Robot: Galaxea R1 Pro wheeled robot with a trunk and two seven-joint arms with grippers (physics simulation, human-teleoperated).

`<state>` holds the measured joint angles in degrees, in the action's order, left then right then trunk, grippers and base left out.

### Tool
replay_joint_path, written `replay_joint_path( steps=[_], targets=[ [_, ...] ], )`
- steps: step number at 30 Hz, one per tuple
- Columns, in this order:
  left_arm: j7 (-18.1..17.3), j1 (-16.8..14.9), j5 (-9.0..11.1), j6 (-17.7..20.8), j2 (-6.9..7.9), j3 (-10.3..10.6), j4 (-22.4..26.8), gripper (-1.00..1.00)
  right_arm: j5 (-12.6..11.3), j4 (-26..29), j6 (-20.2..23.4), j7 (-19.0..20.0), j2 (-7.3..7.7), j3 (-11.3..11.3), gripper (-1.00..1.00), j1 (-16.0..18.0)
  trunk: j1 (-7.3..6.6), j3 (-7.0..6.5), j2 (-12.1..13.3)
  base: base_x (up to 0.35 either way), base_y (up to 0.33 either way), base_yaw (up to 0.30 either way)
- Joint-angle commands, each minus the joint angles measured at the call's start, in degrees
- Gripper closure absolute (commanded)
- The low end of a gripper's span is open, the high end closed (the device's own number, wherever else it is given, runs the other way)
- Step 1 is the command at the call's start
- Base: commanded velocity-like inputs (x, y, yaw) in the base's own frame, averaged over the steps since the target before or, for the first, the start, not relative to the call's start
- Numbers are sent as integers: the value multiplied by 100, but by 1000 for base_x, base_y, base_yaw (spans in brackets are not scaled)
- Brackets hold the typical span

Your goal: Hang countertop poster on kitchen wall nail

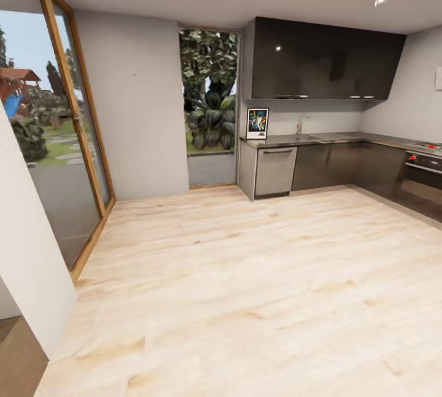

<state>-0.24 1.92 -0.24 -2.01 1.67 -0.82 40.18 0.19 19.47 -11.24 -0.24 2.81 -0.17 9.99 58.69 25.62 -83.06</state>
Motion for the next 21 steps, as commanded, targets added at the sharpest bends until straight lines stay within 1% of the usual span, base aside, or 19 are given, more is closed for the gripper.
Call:
replay_joint_path(
  steps=[1, 9, 21],
  targets=[
    [-3, 1, -3, -10, -1, -5, 4, -100, 5, -4, -18, -2, 0, 1, -100, 3, 4, 5, -2, 335, 0, -6],
    [-3, 1, -2, -10, -1, -6, -1, -100, 15, -4, -18, -2, 1, 7, -100, 3, 4, 5, -2, 335, 49, -2],
    [1, 1, -2, -10, 0, -6, -1, -100, 24, -6, -18, -2, -2, 16, -100, 3, 4, 5, -2, 335, 107, 0]
  ],
)
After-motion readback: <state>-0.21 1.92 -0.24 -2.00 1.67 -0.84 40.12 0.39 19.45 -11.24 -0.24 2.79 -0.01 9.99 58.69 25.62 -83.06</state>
